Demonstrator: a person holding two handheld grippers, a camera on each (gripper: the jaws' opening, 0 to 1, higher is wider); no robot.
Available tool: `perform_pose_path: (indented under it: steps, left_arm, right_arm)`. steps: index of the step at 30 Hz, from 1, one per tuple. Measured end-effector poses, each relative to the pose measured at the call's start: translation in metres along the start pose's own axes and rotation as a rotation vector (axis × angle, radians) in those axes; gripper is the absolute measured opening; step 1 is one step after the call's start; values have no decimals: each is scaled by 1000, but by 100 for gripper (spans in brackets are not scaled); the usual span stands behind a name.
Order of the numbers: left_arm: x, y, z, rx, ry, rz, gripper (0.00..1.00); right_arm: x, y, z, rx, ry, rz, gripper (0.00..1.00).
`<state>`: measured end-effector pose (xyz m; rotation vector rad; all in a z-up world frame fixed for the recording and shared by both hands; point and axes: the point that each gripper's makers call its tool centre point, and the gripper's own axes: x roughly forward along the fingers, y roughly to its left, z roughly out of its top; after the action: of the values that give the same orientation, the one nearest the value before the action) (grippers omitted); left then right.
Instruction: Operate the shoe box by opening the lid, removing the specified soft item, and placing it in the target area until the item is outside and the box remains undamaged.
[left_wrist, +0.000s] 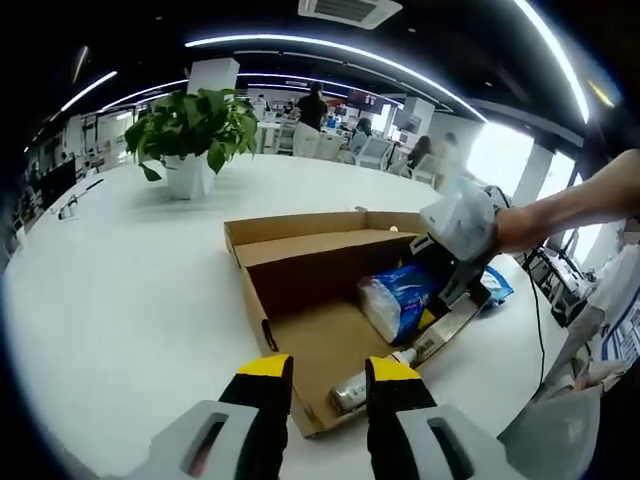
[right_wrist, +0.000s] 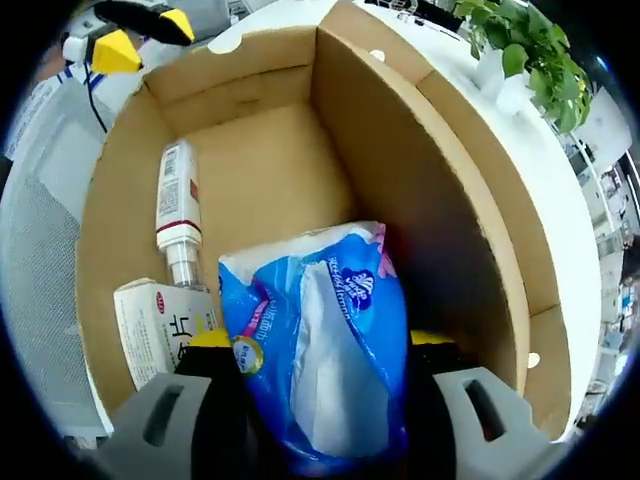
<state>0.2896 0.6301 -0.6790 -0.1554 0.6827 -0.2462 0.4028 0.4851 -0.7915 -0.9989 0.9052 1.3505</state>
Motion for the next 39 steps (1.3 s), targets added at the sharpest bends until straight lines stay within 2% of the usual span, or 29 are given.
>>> perform_pose_path:
  steps: [7,12,15,23,30,35,39]
  left_arm:
    - [5,-6,5,5,1,-9,29]
    - [7,-10,9,-1,-7,-24,29]
    - [5,-10,9,7,-10,-21,29]
    - [-1,-8,6,11,-4,-27,30]
    - [-6,-12,4,20,3,-44,32]
    - [-8,-22,0,32,18,-78,39]
    - [-9,-27,-2,44,21,-93,39]
  right_arm:
    - [0,1,0,-3,-4,2,57]
    - [-4,11,0,5,-22,-1,37]
    - [-7,14,2,13,-28,1,32]
    - [-19,16,9,76,-85,-1,30]
    - [-40,18,24,78,-143,-34,29]
    - [-56,15,28,58,-168,-67,29]
    - [-73,11,32,66,-199,-106,28]
